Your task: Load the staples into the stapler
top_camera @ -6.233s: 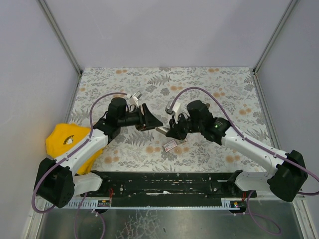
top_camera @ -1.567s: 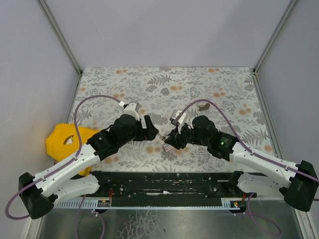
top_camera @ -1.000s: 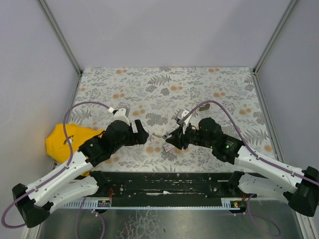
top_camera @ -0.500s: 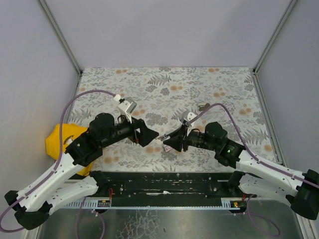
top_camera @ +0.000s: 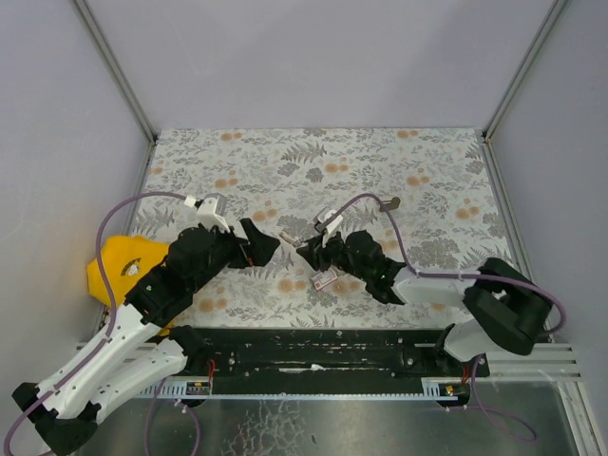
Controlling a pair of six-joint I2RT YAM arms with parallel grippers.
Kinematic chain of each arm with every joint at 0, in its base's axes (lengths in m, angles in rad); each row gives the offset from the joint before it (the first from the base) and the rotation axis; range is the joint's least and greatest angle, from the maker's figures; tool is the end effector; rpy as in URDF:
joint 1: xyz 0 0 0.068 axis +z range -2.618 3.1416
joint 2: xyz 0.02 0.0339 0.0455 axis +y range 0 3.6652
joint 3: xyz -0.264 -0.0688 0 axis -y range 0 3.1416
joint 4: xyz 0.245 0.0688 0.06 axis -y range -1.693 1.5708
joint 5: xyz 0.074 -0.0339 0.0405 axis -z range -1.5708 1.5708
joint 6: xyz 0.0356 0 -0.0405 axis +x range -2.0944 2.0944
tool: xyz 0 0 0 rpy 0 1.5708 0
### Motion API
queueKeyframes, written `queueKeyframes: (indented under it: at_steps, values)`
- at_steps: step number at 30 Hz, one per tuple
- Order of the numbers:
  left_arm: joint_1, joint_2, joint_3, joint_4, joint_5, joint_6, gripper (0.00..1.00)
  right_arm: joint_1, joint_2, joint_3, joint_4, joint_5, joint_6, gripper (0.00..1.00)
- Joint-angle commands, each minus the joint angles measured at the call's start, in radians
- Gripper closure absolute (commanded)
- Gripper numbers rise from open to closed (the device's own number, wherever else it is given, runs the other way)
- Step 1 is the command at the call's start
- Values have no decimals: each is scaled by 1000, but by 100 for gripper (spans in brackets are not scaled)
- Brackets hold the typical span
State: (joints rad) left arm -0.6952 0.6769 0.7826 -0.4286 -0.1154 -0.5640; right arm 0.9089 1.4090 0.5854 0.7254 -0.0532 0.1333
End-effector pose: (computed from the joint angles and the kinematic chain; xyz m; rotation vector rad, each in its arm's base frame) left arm 0.1218 -0.0963 0.3297 0.0472 1.9614 -0.7394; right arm 0.1811 0.2355 0.2244 -0.6956 1.5920 0.8237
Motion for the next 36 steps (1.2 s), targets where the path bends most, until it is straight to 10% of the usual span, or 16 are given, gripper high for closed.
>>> queueKeyframes:
  at_steps: [1, 19, 36]
  values:
    - [8, -29, -50, -9, -32, -82, 0, 0, 148, -1, 311, 115, -48, 100]
    - [11, -16, -123, 36, -21, -88, 0, -1, 483, 9, 492, 185, -100, 97]
    - [20, -15, -139, 33, -21, -80, 0, 1, 282, -87, 321, 130, 49, 26]
